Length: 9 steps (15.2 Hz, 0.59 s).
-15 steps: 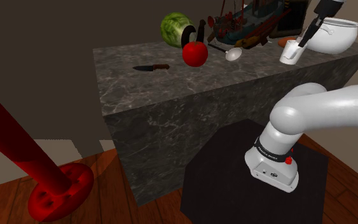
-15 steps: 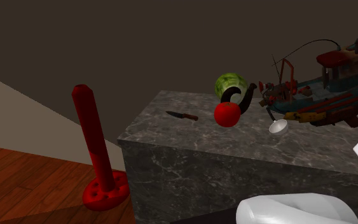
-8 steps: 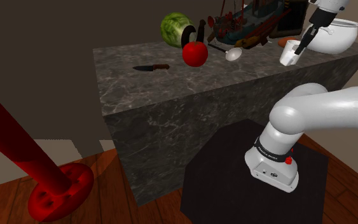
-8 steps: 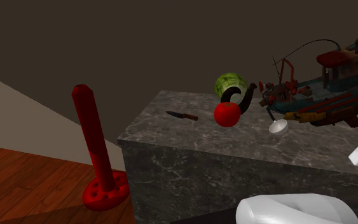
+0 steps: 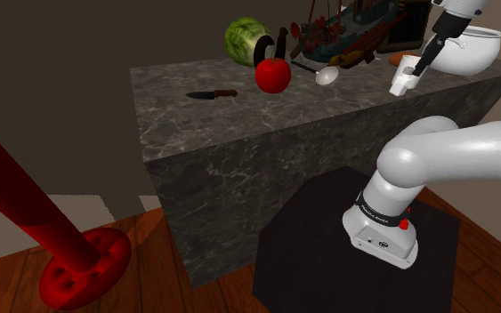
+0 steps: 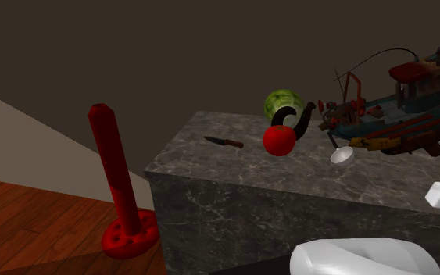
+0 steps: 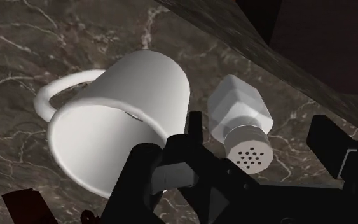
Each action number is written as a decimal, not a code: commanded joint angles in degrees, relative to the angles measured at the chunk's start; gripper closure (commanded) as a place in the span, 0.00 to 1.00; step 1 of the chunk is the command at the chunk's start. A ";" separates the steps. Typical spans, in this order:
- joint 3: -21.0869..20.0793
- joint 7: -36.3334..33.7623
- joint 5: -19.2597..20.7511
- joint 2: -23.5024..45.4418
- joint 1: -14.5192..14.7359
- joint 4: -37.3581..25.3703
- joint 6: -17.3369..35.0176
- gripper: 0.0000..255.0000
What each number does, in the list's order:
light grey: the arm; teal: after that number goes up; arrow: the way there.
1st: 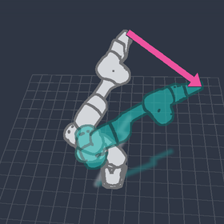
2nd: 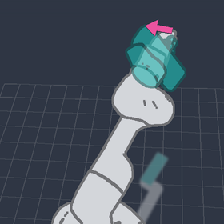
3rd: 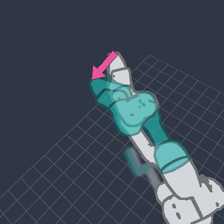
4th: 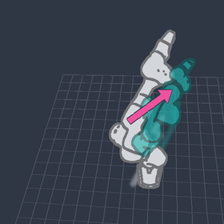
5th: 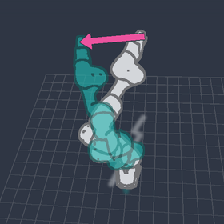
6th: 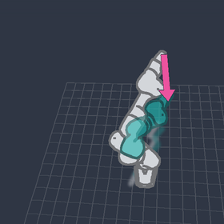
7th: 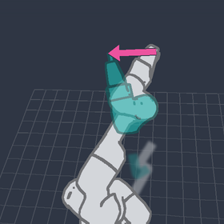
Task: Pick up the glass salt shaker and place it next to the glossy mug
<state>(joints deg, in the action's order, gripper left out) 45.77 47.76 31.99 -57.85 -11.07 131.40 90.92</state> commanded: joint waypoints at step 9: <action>-2.62 1.06 -2.50 1.94 0.94 -7.45 -5.95 0.00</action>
<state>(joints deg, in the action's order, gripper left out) 43.46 48.69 29.86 -56.30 -10.36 125.04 85.73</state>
